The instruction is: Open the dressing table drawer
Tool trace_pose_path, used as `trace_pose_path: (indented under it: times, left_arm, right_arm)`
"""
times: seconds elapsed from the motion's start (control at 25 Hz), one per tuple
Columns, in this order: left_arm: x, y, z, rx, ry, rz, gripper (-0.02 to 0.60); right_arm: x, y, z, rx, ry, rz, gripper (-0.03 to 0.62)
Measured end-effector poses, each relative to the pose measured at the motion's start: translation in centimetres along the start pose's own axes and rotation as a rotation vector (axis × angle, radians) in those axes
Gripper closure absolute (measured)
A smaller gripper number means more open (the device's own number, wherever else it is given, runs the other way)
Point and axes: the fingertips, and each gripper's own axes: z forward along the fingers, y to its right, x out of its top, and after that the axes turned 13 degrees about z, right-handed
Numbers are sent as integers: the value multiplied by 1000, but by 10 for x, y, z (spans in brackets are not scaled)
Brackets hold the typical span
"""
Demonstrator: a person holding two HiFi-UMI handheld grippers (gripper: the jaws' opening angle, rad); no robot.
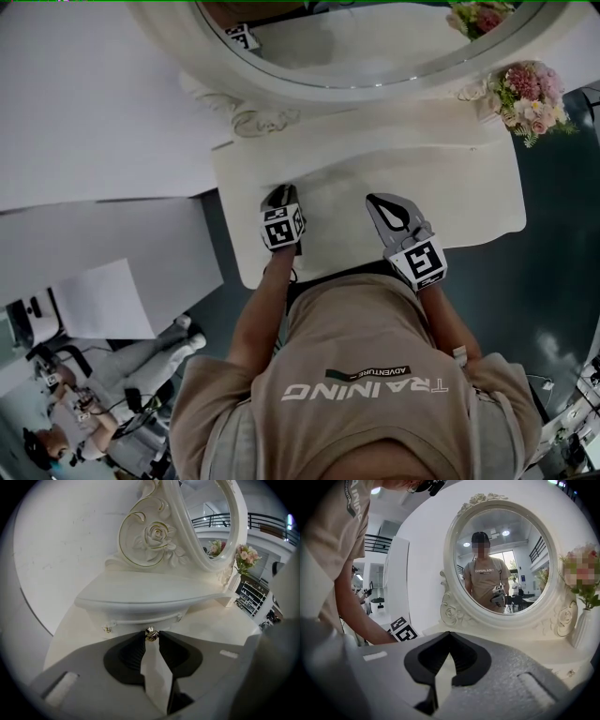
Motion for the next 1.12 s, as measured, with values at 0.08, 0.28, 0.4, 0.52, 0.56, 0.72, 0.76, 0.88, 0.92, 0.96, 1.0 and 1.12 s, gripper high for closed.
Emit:
trace_pose_path:
  times: [0.08,0.28,0.4,0.52,0.56,0.72,0.76,0.88,0.92,0.96,1.0,1.12]
  left_arm:
    - [-3,2,-3,-3,-6,4,469]
    - [-11,7,-9,-9,-20,7,471]
    - [-14,9,-10,-6,-23,0,471]
    - [-15,10,-12,-5,-22,4,471]
    - [-16,10,-12,-6,-22,6,471]
    - [-21,14,-17,-13,-23,9,471]
    - [-22,15,-19,-14,-24,6,471]
    - [-25,17,-21,-12,-24,-3,472]
    - [-25,18,-21,-11,-23,-5,471]
    - [-26,19,-21,-11,-23,-7,472]
    - [-27,19,-22,-11,-24,-9,472]
    - [-30,22,-25,-12,-26,-12,472]
  right_arm:
    - [-1,-1,-2,-4,0,0,591]
    - [-6,-3,-6,-14,1,11,591]
    - [-7,-2,-9,-16,6,23,591]
    - [-8,-1,-13,-19,9,24,591]
    - [-9,-2,-15,-19,8,24,591]
    - [-10,-3,-18,-19,7,22,591]
    - [-10,-3,-19,-18,7,21,591]
    - [-11,-3,-20,-14,7,18,591]
    - [-11,-3,-21,-13,5,18,591]
    - [-13,-2,-21,-12,4,19,591]
    - [-13,-3,-22,-11,4,19,591]
    - [-13,-5,-23,-3,6,15,591]
